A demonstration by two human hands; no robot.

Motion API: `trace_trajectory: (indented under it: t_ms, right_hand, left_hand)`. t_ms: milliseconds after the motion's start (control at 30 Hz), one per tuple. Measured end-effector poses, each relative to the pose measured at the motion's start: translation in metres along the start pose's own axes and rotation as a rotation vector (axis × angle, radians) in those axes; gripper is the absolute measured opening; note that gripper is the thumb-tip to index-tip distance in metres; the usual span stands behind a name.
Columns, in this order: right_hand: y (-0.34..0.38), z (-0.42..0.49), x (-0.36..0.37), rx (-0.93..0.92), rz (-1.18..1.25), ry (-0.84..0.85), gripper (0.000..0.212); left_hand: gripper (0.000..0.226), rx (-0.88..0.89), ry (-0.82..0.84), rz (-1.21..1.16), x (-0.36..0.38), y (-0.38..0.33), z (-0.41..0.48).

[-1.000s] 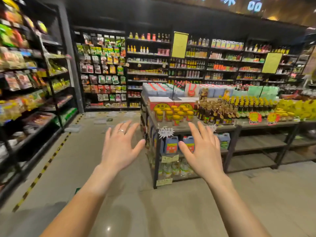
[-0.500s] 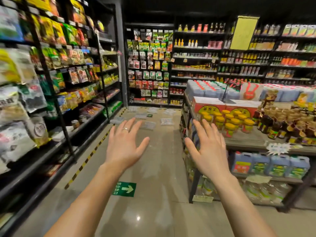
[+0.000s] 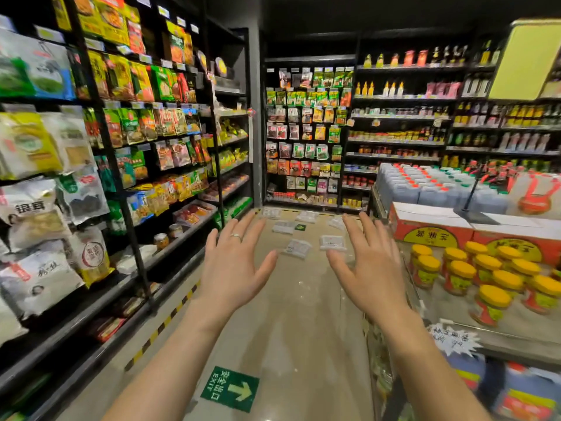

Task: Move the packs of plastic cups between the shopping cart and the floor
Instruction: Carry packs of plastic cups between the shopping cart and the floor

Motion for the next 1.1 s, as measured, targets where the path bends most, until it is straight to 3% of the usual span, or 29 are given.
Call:
trace_trajectory:
  t_ms: [400, 633, 900, 1100]
  right_hand:
    - [-0.051, 0.121, 0.106, 0.022, -0.023, 0.054, 0.064]
    - [-0.066, 0.233, 0.190, 0.026, -0.091, 0.022, 0.066]
    - [-0.055, 0.357, 0.283, 0.023, -0.130, -0.031, 0.066]
    - [-0.070, 0.413, 0.348, 0.084, -0.121, -0.012, 0.065]
  left_hand:
    - [0.063, -0.049, 0.025, -0.041, 0.122, 0.027, 0.118]
    - [0.081, -0.038, 0.025, -0.083, 0.210, 0.075, 0.229]
    - [0.072, 0.043, 0.023, -0.130, 0.298, 0.135, 0.367]
    - [0.079, 0.045, 0.064, -0.148, 0.360, 0.168, 0.421]
Point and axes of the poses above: each hand's wrist, its own z-axis towards the middle knuckle, its own x-axis out of the palm, y = z × x, the point moved 10 cm from there along z, towards the middle knuckle, and after that the axes turned 4 degrees about -y, right-handed, at the moved point
